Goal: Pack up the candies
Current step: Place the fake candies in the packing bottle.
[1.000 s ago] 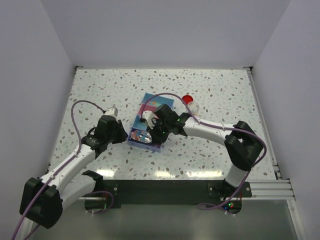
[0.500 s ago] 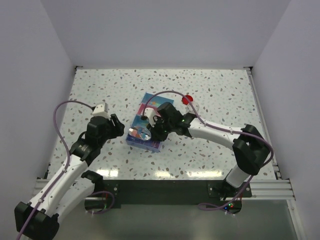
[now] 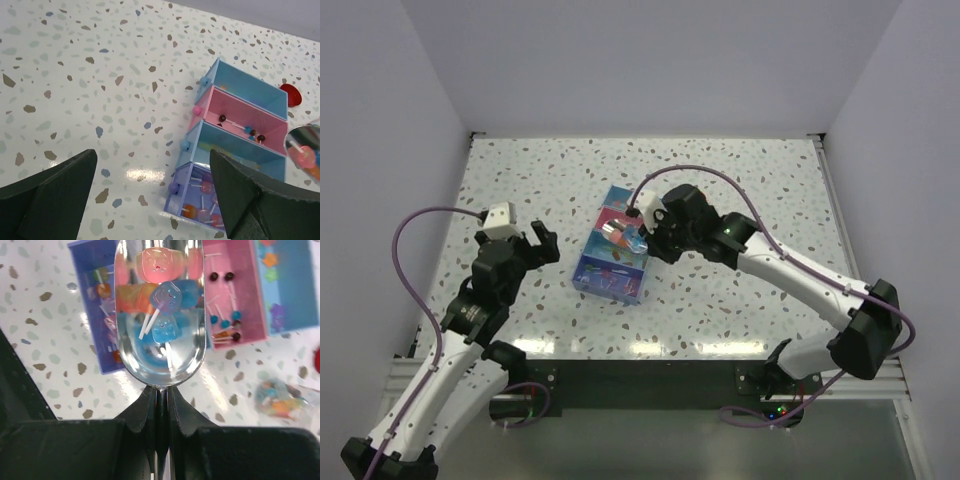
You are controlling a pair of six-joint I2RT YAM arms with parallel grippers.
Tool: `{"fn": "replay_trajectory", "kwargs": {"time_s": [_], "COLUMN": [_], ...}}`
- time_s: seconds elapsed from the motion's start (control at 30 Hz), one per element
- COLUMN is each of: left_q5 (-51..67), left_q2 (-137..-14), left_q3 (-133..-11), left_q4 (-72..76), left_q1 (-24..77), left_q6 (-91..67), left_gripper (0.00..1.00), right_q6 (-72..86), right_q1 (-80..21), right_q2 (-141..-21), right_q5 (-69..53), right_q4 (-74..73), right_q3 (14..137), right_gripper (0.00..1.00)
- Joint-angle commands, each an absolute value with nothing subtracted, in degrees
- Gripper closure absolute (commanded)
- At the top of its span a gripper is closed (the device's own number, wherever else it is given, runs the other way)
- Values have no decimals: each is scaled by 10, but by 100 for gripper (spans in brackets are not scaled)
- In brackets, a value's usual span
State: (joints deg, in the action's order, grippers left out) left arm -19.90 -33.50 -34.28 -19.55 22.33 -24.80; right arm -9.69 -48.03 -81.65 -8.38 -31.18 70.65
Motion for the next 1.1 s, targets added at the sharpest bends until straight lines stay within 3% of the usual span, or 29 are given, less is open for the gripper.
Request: {"fn": "replay_trajectory", "kwargs": {"time_s": [0.0, 0.27, 0.63, 1.07], "left_q5": [-222, -229, -262, -264], "left_q2": [-319, -322, -299, -292], "left_q3": [-338, -313, -296, -293], "left_q4": [-131, -91, -74, -69], "left_q1": [227, 227, 227, 225], "left_q6": [-206, -158, -112, -98], "left_gripper": [0, 0, 0, 0], "right_q6": [-112, -120, -141, -186], "right_q1": [-460, -370, -269, -254], "right_q2": [-774, -719, -734, -772], "right_q5": [-2, 69, 124, 177], "right_q4": [-387, -474, -493, -540], "right_q3": [744, 737, 705, 715], "right_gripper": [100, 100, 100, 100]}}
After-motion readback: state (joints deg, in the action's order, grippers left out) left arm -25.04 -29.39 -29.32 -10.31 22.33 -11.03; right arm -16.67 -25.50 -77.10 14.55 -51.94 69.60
